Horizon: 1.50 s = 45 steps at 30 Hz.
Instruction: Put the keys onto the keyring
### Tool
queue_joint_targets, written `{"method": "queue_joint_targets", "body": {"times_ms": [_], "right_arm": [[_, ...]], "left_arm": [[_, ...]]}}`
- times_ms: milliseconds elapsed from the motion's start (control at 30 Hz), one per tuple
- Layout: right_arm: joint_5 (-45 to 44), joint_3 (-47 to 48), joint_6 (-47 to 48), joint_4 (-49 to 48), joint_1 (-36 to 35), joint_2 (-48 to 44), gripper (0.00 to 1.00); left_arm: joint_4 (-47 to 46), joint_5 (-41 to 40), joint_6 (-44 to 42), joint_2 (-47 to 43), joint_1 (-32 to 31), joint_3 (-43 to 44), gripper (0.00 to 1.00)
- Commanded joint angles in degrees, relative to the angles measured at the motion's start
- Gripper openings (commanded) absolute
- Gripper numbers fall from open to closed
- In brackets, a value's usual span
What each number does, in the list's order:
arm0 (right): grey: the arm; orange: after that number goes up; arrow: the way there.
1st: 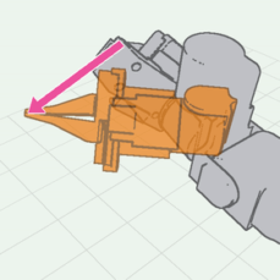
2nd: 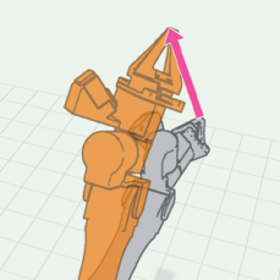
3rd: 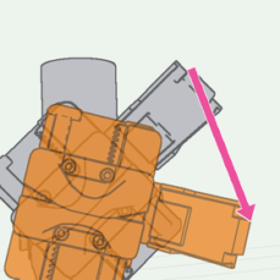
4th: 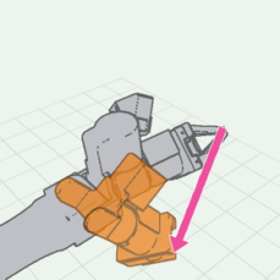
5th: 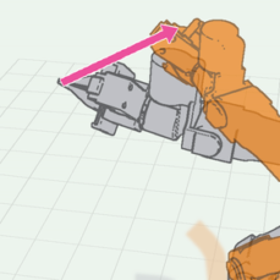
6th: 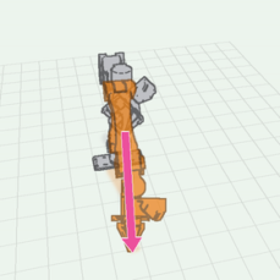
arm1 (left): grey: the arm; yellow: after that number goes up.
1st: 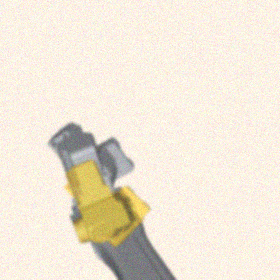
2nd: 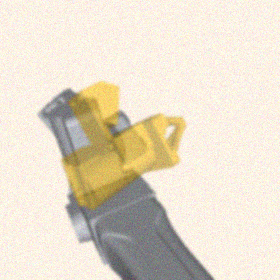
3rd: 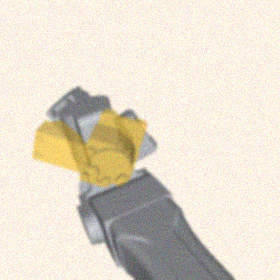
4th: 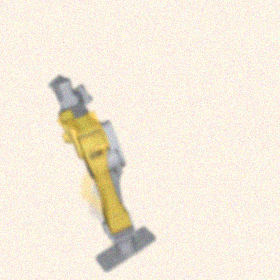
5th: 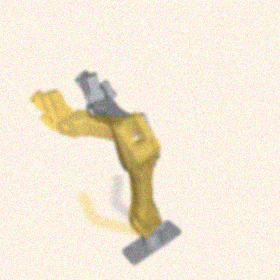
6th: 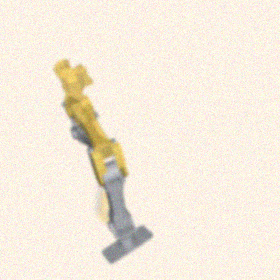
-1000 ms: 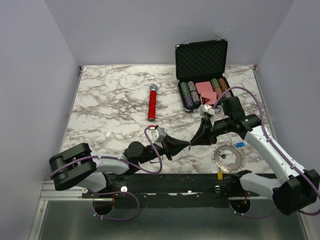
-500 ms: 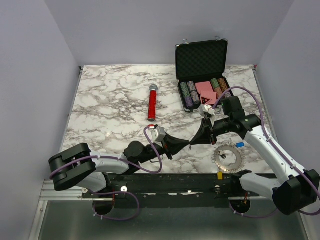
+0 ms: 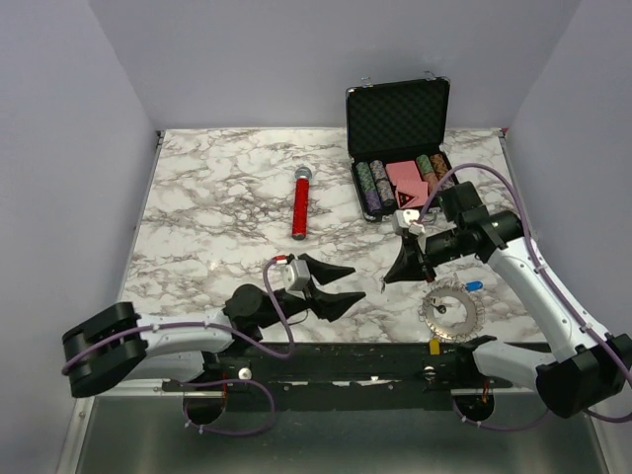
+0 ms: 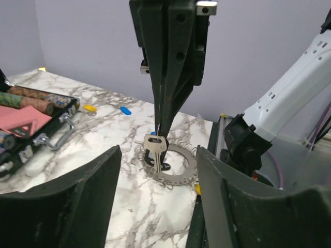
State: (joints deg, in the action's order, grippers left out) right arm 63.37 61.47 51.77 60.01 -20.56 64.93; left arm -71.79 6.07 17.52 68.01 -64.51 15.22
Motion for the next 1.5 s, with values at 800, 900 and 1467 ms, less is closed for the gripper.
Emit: {"method": "queue_joint_targets", "body": {"times_ms": [800,900,1467], "right_arm": [[-9.59,4.01,13.01,11.01,-2.56,4.42,0.01],[-9.15,3.92,13.01,10.92,-2.65,4.51,0.01],[-7.74,3.92,12.48,10.66,-2.65,4.16,0.01]], "left_arm": [[36.99,12.48,-20.51,3.53,-0.97,21.16,0.41],[36.72,12.3,-19.98,4.24,-1.05,21.6,0.41],[39.44,10.63,-20.42,6.43,-1.41,24.06,0.26]]}}
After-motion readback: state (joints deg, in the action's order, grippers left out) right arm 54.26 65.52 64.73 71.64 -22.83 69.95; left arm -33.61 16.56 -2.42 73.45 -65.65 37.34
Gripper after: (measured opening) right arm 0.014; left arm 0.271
